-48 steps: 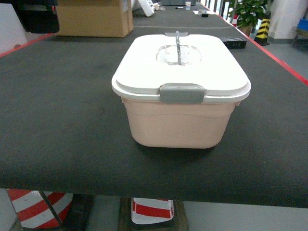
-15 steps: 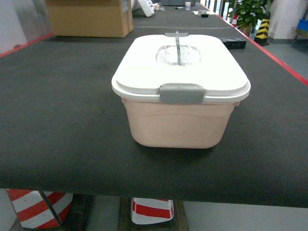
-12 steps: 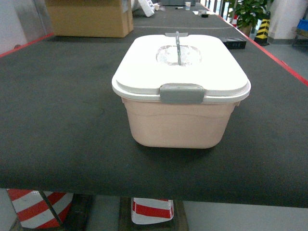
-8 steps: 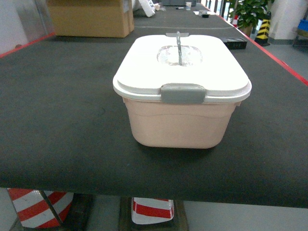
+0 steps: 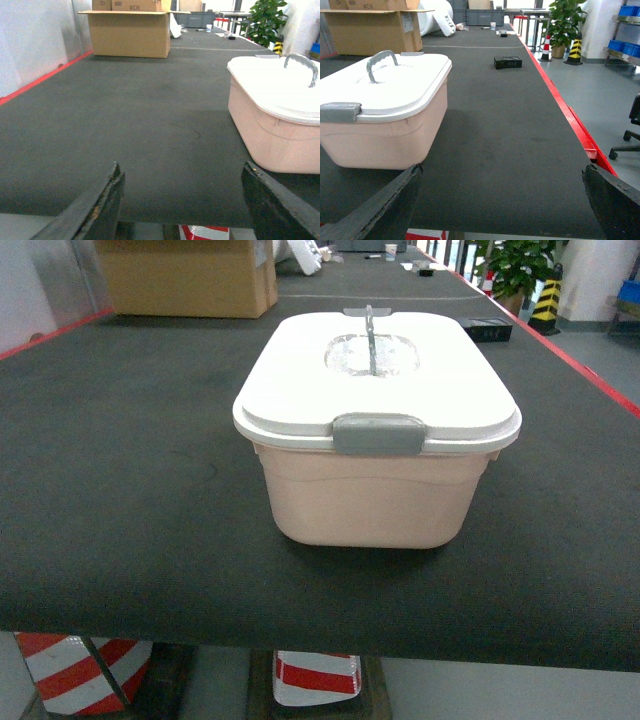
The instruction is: Pick capacitor and pack into box
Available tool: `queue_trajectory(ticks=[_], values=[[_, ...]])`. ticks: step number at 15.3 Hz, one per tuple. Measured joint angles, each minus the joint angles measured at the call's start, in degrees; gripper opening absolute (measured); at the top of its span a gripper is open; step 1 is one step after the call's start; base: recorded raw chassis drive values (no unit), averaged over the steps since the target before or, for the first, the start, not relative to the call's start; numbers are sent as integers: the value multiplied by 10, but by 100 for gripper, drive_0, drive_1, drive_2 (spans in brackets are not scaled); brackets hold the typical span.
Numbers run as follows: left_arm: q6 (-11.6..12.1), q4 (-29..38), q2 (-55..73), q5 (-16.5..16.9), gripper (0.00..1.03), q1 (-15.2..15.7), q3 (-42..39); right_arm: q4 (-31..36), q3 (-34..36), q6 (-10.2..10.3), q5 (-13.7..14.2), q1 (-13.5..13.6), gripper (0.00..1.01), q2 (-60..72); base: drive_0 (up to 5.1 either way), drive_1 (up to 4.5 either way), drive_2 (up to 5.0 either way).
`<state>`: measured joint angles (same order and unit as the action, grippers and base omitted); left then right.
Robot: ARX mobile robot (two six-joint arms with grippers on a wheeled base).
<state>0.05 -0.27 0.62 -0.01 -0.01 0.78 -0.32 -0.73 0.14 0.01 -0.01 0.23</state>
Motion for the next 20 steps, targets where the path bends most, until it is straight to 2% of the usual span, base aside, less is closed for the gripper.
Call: queue_trajectory(ticks=[2,3,20], values=[[0,0,0,0,92,0,0,0,0,0,0,0,98,0,0,0,0],[0,0,0,0,99,0,0,0,0,0,0,0,98,0,0,0,0],[0,0,0,0,98,0,0,0,0,0,0,0,98,0,0,0,0]])
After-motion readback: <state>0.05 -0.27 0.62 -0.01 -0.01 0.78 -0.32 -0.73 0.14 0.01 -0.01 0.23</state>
